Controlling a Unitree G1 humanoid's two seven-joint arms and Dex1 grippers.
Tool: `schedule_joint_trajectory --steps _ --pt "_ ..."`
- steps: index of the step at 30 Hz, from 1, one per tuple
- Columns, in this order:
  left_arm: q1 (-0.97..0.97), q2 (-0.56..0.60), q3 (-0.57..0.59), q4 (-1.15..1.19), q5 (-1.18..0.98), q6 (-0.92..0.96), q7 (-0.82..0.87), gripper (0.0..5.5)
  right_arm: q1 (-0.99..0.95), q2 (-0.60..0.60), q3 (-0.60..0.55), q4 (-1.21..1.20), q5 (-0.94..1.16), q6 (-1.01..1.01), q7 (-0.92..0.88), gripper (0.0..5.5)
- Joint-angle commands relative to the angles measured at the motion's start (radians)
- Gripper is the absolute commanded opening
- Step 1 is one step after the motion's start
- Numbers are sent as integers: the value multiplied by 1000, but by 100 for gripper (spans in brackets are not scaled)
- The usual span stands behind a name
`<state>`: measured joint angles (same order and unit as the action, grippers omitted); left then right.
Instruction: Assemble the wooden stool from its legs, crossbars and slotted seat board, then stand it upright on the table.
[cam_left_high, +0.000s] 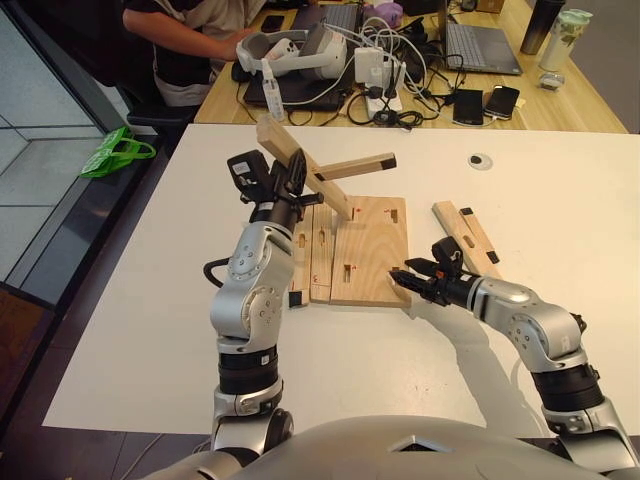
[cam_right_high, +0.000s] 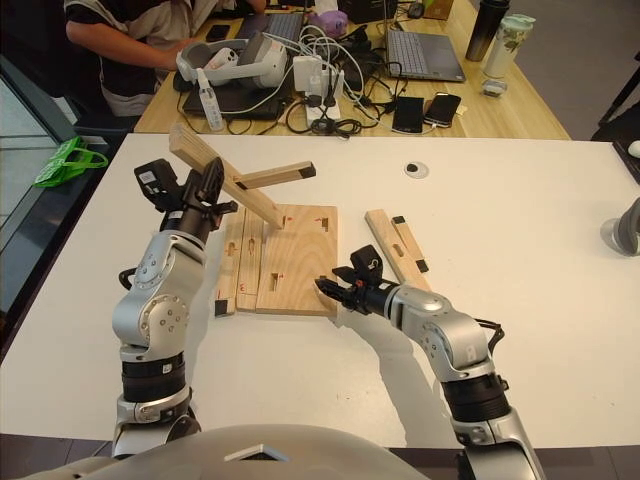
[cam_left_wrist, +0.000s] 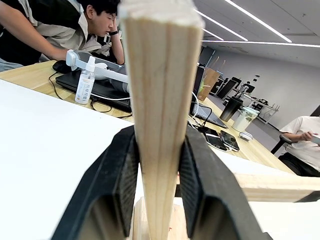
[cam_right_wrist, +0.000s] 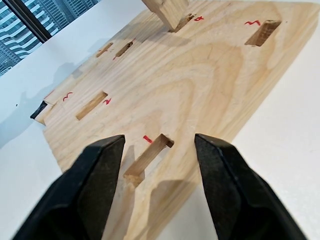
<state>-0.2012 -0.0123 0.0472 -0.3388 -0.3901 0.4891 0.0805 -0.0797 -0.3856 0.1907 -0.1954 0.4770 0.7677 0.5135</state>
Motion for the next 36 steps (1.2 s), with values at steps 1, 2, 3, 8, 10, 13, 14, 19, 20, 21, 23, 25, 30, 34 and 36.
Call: schedule_joint_trajectory --steps 1,2,3,8,10,13,14,19,20,21,23,25,30,34,36 --pt "7 17 -14 22 41 12 -5 100 -3 -16 1 30 -39 24 -10 258" --pt "3 19 -17 30 50 28 -1 100 -5 -16 2 31 -41 23 -9 258" --pt "-1 20 -20 38 59 38 3 100 -8 -16 3 34 -43 22 -9 258" --pt "-93 24 2 106 123 158 99 100 -24 -10 5 44 -59 19 -2 258" --pt "-169 17 38 145 138 226 163 100 -31 -6 8 50 -68 15 2 258" --pt "-255 -17 92 169 126 318 238 100 -34 -3 9 55 -80 9 6 258" --pt "-273 -25 99 171 126 349 254 100 -33 -1 9 56 -83 7 8 258" --pt "-284 -67 120 178 131 425 291 100 -32 11 6 61 -96 -2 6 258" --pt "-277 -69 114 181 134 435 286 100 -32 15 5 61 -98 -3 6 258" --pt "-274 -72 110 189 137 443 280 100 -32 18 3 60 -100 -3 5 258" --pt "-285 -63 87 226 153 441 260 100 -31 24 -3 57 -103 -2 2 258" --pt "-324 -40 48 295 171 438 222 100 -32 28 -7 56 -104 -2 0 258" --pt "-490 48 31 481 186 416 96 100 -38 38 -15 55 -108 -5 -3 258" --pt "-572 102 76 577 168 433 24 156 -34 46 -22 51 -111 -6 -8 258" --pt "-594 114 90 611 158 450 -6 184 -32 50 -24 49 -112 -7 -10 258"
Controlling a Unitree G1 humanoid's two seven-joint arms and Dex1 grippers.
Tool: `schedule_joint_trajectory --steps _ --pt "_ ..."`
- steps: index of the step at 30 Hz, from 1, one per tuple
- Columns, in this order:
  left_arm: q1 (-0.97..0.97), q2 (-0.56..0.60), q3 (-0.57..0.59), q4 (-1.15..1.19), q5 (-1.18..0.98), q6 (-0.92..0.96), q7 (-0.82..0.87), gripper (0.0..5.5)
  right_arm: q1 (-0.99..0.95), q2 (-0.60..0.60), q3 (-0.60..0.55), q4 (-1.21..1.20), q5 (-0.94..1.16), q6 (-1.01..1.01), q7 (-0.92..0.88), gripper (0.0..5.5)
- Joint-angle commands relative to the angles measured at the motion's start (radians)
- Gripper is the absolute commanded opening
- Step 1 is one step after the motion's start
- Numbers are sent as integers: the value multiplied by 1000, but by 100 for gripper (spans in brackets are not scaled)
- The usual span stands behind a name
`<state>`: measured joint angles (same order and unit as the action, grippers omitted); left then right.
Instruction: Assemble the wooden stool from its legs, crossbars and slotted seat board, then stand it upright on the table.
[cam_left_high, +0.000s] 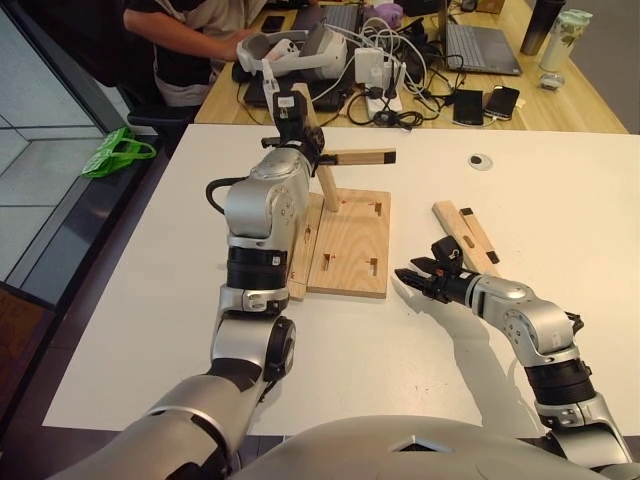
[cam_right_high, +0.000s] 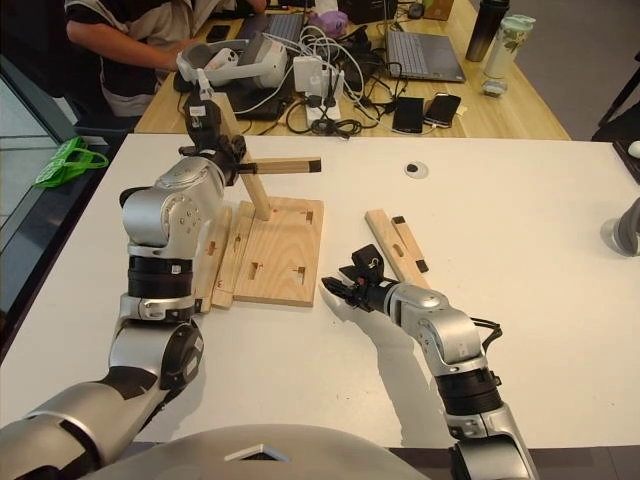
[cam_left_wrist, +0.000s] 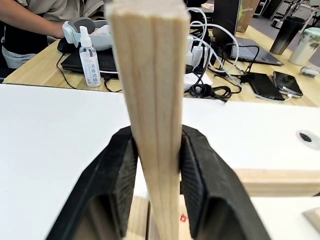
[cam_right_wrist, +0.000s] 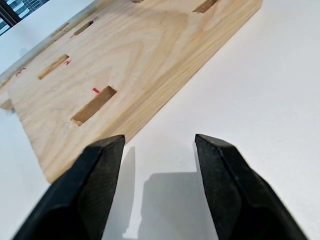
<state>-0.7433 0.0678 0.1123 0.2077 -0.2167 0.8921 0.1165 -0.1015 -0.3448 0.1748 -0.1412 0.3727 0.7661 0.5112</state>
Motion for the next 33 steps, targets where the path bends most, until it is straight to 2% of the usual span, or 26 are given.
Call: schedule_joint_trajectory --steps 1,5,14,18,20,24,26,29,31,33 --pt "-59 37 28 78 -18 53 -54 199 -9 11 -10 -6 -10 -6 -9 258" --pt "-85 33 59 79 -29 59 -63 263 -5 16 -12 -11 -13 -5 -8 258" --pt "-126 -7 145 -239 -80 10 3 263 3 6 -40 -34 -2 -6 -2 258" --pt "-139 12 222 -422 -144 -57 -5 263 -28 55 -205 -69 81 -58 -37 258" --pt "-107 58 252 -518 -133 -123 -11 263 -61 65 -302 -57 107 -100 -77 258" --pt "69 104 282 -614 -40 -180 42 263 -73 -18 -354 28 44 -157 -84 258" --pt "216 105 257 -637 6 -136 58 263 -67 -62 -350 65 14 -168 -70 258" --pt "426 126 154 -641 46 35 36 266 -52 -86 -332 74 -3 -172 -46 309" --pt "507 151 81 -631 43 187 3 266 -39 -66 -309 46 0 -162 -42 343" --pt "545 156 46 -637 12 301 -39 266 -27 -42 -285 16 7 -149 -45 343"
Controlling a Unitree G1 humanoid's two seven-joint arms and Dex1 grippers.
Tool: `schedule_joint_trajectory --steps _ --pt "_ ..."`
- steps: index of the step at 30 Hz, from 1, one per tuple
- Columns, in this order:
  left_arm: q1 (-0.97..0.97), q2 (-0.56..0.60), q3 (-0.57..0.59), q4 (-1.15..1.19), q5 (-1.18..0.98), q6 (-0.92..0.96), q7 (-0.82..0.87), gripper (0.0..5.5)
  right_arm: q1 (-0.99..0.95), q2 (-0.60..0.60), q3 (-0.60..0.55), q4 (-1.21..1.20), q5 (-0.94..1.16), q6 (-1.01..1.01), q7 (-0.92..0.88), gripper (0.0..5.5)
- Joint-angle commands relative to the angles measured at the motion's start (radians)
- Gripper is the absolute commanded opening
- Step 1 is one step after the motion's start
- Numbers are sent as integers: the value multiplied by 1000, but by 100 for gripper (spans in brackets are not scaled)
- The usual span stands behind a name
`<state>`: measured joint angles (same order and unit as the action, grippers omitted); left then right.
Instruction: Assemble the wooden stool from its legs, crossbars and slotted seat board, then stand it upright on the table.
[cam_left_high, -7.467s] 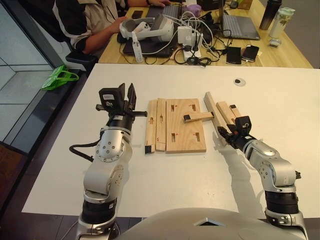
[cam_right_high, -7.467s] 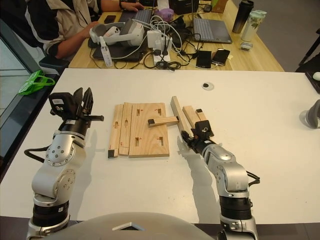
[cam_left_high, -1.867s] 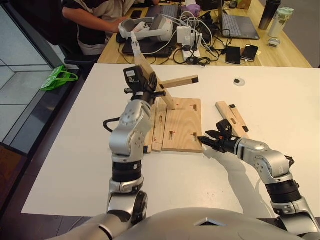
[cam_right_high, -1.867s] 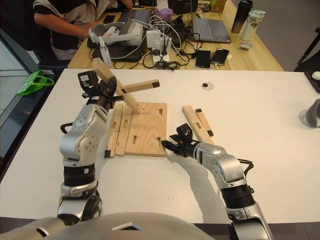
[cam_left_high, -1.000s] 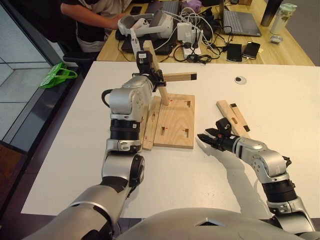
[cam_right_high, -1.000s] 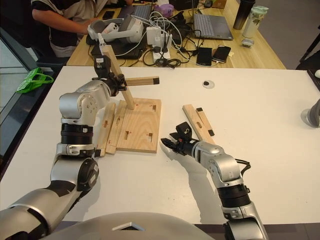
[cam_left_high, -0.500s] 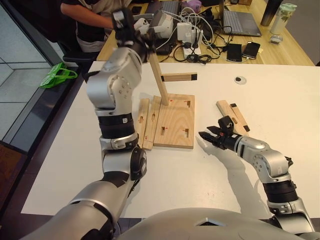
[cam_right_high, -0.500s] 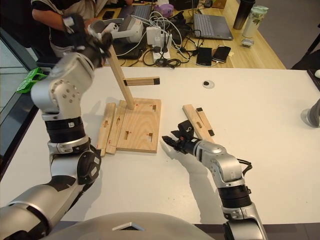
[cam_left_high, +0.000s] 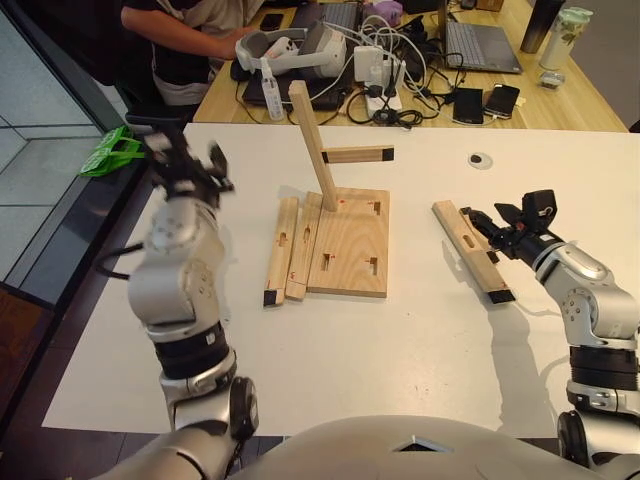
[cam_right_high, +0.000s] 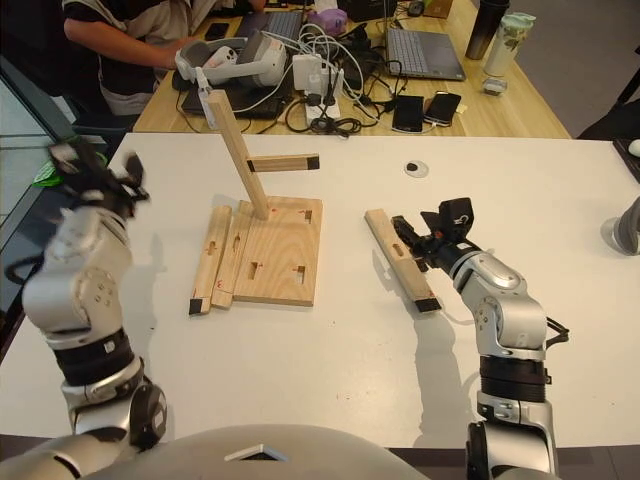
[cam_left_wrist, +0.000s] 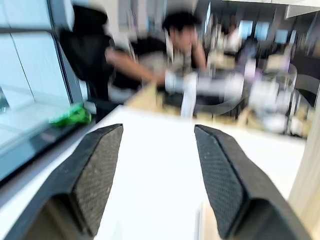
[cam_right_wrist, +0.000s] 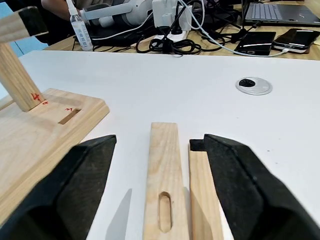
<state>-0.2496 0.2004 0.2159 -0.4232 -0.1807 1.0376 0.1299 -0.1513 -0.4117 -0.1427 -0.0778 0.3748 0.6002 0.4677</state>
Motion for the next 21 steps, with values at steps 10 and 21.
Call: schedule_joint_trajectory --steps 10,21 --pt "102 57 -228 -109 -73 274 -188 266 73 81 99 -127 9 52 -23 343" --pt "169 134 -327 -50 -16 237 -221 266 68 95 115 -145 14 68 -27 343"
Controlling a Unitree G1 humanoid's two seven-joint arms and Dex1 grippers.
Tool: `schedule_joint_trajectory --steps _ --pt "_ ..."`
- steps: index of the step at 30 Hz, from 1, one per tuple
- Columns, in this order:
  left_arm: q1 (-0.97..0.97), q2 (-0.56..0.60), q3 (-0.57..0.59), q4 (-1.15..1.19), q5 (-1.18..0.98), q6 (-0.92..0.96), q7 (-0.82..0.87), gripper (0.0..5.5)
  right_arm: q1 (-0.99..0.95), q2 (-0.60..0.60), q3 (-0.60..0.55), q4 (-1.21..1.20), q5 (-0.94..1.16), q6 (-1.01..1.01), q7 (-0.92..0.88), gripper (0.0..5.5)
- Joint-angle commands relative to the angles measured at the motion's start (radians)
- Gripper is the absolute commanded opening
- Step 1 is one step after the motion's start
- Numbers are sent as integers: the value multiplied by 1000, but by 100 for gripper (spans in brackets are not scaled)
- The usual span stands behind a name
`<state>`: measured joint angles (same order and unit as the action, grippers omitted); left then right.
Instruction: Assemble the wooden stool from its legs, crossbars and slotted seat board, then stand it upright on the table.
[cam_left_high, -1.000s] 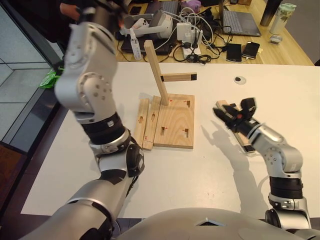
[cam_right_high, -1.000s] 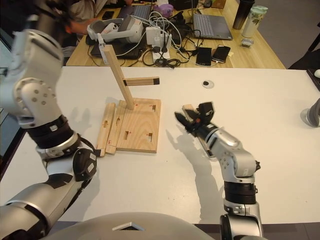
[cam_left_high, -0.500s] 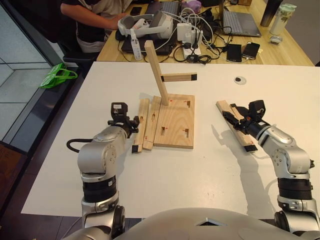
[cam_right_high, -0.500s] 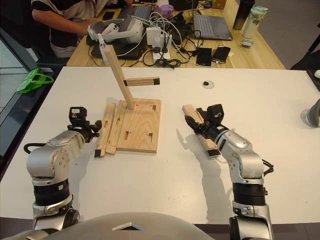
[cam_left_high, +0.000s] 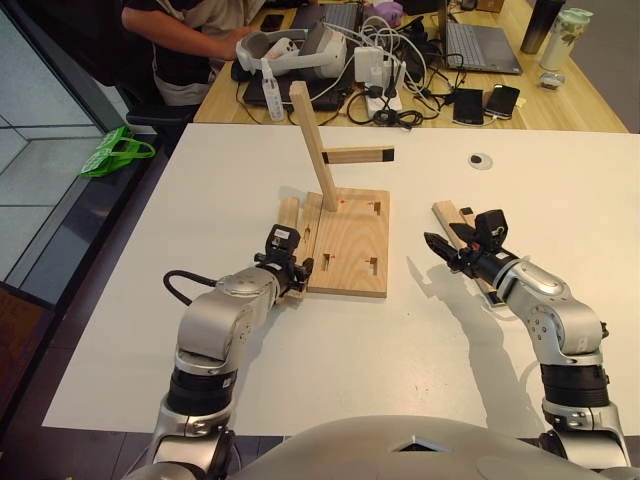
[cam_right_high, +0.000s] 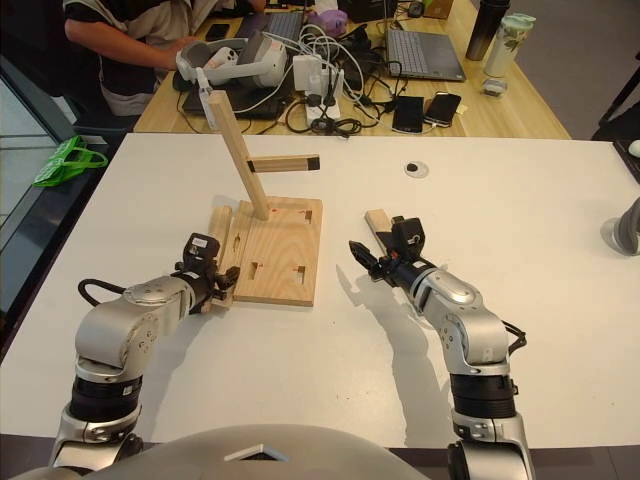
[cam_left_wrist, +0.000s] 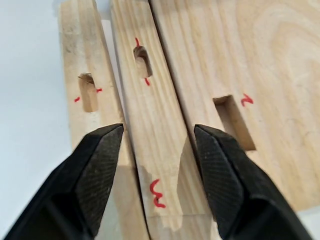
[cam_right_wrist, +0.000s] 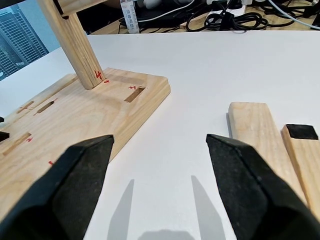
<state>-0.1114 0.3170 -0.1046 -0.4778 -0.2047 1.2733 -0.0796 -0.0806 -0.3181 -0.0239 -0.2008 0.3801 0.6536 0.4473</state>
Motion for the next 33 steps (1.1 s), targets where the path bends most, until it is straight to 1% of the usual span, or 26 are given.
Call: schedule_joint_trajectory --steps 1,10,15,18,21,22,23,27,32,33 --pt "36 22 -10 2 9 0 -17 266 1 2 -5 -25 9 15 -8 343" --pt "92 129 -91 -51 -2 9 -109 266 3 6 -5 -27 5 20 -13 343" --pt "108 177 -79 -4 28 -13 -109 266 3 12 -5 -23 2 14 -20 343" --pt "109 145 -31 22 24 -15 -103 266 1 16 -3 -20 1 11 -25 343" --pt "88 30 83 42 -22 26 -94 266 -2 20 -1 -17 0 8 -29 343" --pt "81 7 104 48 -32 36 -96 266 -2 22 1 -17 -1 7 -30 343" --pt "80 2 109 51 -35 34 -101 266 -2 24 2 -18 -3 6 -31 343" --pt "95 7 100 33 -47 -11 -130 206 -5 30 4 -11 -10 -2 -34 346" --pt "104 93 28 31 4 -109 -151 205 -14 33 -3 -5 -14 -8 -40 346" --pt "94 96 35 34 16 -140 -142 205 -20 35 -7 -3 -11 -6 -40 346"
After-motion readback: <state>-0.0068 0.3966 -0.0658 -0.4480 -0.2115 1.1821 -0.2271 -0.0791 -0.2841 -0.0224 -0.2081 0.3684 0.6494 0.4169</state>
